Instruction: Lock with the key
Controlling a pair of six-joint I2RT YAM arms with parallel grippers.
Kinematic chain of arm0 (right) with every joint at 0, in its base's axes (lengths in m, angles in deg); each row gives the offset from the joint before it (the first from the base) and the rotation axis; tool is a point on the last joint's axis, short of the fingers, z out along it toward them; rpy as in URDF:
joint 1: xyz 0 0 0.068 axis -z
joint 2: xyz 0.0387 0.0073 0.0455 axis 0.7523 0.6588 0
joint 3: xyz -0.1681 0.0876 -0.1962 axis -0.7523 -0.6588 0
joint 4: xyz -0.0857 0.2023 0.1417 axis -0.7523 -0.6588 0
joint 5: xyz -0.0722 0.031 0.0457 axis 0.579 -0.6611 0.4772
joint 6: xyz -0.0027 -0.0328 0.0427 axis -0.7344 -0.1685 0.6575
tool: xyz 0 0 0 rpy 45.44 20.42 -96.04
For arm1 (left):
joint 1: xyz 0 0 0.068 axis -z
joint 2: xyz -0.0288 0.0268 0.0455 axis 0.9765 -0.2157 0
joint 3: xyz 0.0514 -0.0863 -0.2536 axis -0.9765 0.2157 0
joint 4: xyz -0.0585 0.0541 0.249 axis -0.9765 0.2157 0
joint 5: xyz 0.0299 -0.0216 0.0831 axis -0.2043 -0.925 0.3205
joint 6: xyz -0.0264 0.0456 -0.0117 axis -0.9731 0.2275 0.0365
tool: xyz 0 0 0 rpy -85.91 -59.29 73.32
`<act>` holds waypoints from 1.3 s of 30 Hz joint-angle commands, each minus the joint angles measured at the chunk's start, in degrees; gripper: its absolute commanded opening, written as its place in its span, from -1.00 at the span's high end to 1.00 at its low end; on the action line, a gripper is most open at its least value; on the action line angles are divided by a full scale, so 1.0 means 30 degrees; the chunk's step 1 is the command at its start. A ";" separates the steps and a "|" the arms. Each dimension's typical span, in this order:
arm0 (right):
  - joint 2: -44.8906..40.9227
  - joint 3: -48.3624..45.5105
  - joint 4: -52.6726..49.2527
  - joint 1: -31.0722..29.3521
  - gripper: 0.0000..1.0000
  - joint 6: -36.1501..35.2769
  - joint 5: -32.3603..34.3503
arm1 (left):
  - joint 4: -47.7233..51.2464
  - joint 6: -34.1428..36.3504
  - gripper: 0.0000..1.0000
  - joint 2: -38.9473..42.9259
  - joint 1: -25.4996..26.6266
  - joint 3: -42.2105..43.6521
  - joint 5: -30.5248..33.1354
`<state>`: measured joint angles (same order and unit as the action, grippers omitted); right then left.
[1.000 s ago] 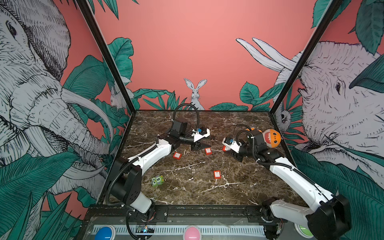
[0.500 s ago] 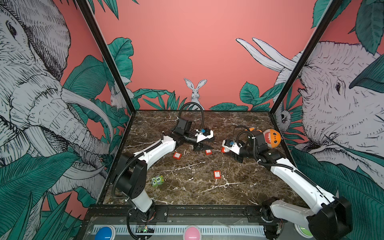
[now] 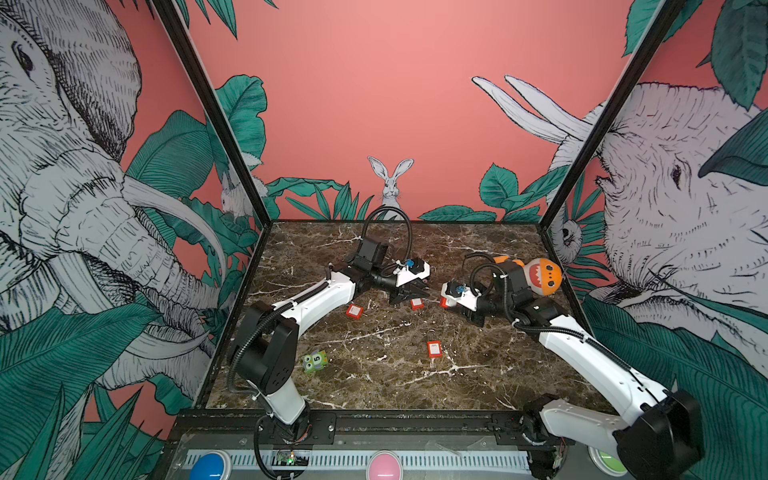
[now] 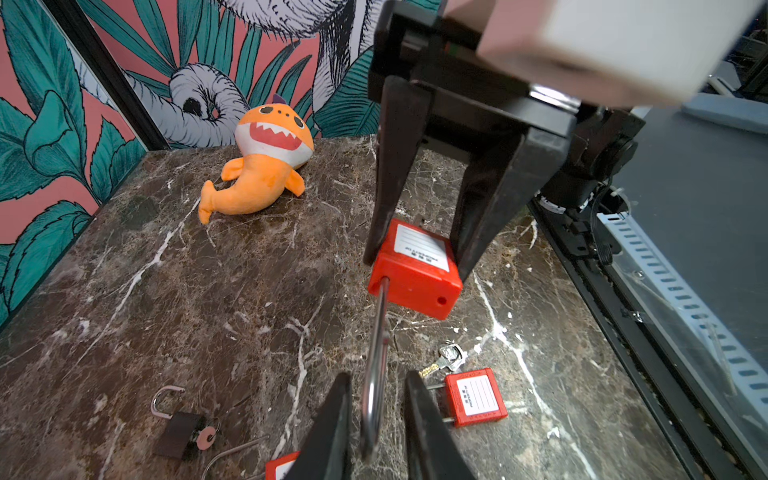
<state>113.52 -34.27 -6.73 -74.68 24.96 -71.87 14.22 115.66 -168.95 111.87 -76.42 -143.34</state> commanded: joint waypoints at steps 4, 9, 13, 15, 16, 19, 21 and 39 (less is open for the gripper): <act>0.0173 0.0648 0.0450 -0.0276 0.61 -0.0890 0.0284 | 0.0398 0.0054 0.96 -0.0134 0.0071 -0.0669 -0.0706; 0.0314 0.0924 0.0430 -0.0335 0.49 -0.1205 0.0582 | 0.0572 -0.0021 1.00 -0.0296 0.0069 -0.0712 -0.1123; 0.0377 0.1174 0.0054 -0.0325 0.19 -0.1595 0.1043 | 0.0151 -0.0592 1.00 -0.0373 0.0069 -0.0621 -0.1658; 0.0257 0.1528 -0.0741 -0.0310 0.02 -0.1627 0.1188 | -0.0648 -0.1135 1.00 -0.0289 0.0068 -0.0363 -0.1828; 0.0261 0.1988 -0.1647 -0.0222 -0.11 -0.1580 0.0905 | -0.1343 -0.1559 1.00 -0.0205 0.0066 -0.0152 -0.1961; 0.0718 0.3661 -0.4975 0.0235 -0.28 -0.1786 -0.0325 | -0.3662 -0.2985 1.00 -0.0025 0.0068 0.0647 -0.2309; 0.0867 0.4291 -0.6590 0.0572 -0.36 -0.1956 -0.0846 | -0.5293 -0.3921 1.00 0.0060 0.0063 0.1148 -0.2511; 0.1944 0.5115 -0.8607 0.1862 -0.03 -0.2370 -0.0611 | -0.9209 -0.4800 1.00 0.0759 0.0976 0.2977 -0.3351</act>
<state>118.76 -20.78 -31.60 -69.24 18.73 -72.24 -10.28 100.98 -169.78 114.34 -68.44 -150.91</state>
